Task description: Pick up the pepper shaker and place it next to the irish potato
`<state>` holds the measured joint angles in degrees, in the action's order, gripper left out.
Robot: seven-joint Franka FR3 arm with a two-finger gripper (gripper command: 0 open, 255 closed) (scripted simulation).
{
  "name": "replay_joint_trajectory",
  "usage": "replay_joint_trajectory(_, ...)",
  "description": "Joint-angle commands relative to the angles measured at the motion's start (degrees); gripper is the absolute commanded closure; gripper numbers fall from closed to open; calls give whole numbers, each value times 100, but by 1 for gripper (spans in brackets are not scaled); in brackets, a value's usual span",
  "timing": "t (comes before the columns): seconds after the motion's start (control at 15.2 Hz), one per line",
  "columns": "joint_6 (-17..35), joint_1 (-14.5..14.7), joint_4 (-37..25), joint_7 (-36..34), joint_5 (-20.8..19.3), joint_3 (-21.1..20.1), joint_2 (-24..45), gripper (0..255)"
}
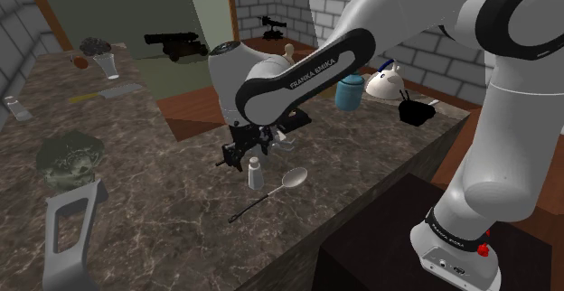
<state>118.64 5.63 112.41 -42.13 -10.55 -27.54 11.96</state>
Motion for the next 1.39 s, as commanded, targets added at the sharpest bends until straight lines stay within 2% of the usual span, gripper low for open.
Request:
replay_joint_trajectory(0.0, 132, 1, 94, -27, -34, 11, 42, 0)
replay_joint_trajectory(0.46, 131, 1, 94, -27, -34, 11, 42, 0)
replay_joint_trajectory(0.53, 131, 1, 94, -27, -34, 11, 42, 255)
replay_joint_trajectory(1.12, 132, 1, 94, -27, -34, 11, 42, 255)
replay_joint_trajectory(1.32, -68, -14, -12, 34, 42, -8, -70, 255)
